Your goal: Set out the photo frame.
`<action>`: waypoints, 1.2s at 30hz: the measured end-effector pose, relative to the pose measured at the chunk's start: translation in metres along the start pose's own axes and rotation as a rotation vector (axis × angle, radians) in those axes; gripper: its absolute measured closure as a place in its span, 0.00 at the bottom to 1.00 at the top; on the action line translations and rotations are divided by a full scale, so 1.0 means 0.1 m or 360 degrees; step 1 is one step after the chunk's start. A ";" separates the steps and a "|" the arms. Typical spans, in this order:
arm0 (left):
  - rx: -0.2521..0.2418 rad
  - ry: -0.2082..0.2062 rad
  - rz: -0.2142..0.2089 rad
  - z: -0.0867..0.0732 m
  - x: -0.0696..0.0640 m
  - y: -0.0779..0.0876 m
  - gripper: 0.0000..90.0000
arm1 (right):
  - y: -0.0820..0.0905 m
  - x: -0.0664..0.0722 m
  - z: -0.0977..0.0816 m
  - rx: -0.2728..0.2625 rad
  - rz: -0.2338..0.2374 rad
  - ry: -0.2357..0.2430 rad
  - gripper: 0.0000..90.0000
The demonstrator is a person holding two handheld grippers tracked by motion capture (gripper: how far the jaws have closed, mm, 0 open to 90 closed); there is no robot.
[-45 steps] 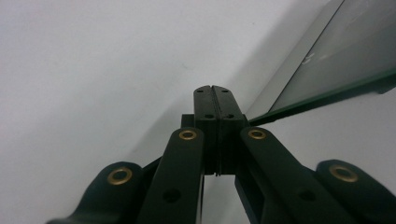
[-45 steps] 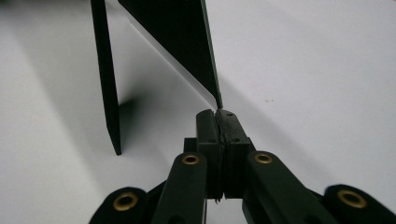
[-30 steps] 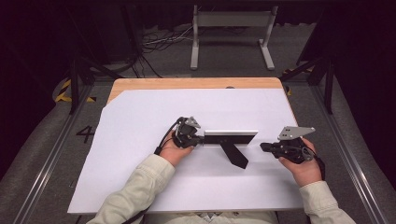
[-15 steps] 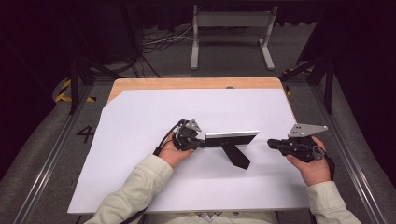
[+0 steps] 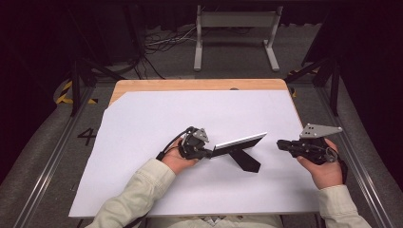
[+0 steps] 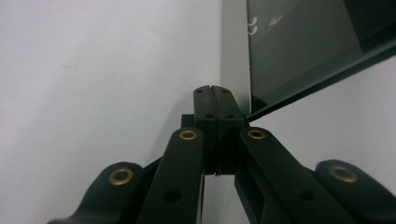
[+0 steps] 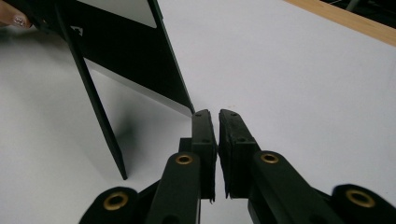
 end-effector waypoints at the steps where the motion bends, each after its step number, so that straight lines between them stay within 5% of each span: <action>1: 0.0011 -0.0010 -0.0014 0.00 -0.03 -0.01 1.00 | 0.00 0.00 0.00 0.0002 0.0000 -0.0003 0.94; 15: 0.0143 -0.0215 -0.0120 0.07 -0.34 -0.18 1.00 | 0.10 -0.01 0.05 -0.0025 -0.0002 -0.0023 0.93; 29: 0.0253 -0.0364 -0.0239 0.15 -0.67 -0.35 1.00 | 0.17 -0.02 0.09 -0.0055 -0.0013 -0.0026 0.94; 36: 0.0269 -0.0385 -0.0260 0.20 -0.75 -0.44 1.00 | 0.17 -0.01 0.10 -0.0056 -0.0008 -0.0030 0.94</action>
Point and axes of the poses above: each handheld gripper's, and its own axes: y roughly backward along the jaws, z roughly out of its top, x roughly to its left, the point moved 6 cm from there along -y, roughly forward along the jaws, and after that the axes turned 14 degrees about -z, right-handed, at the moved point
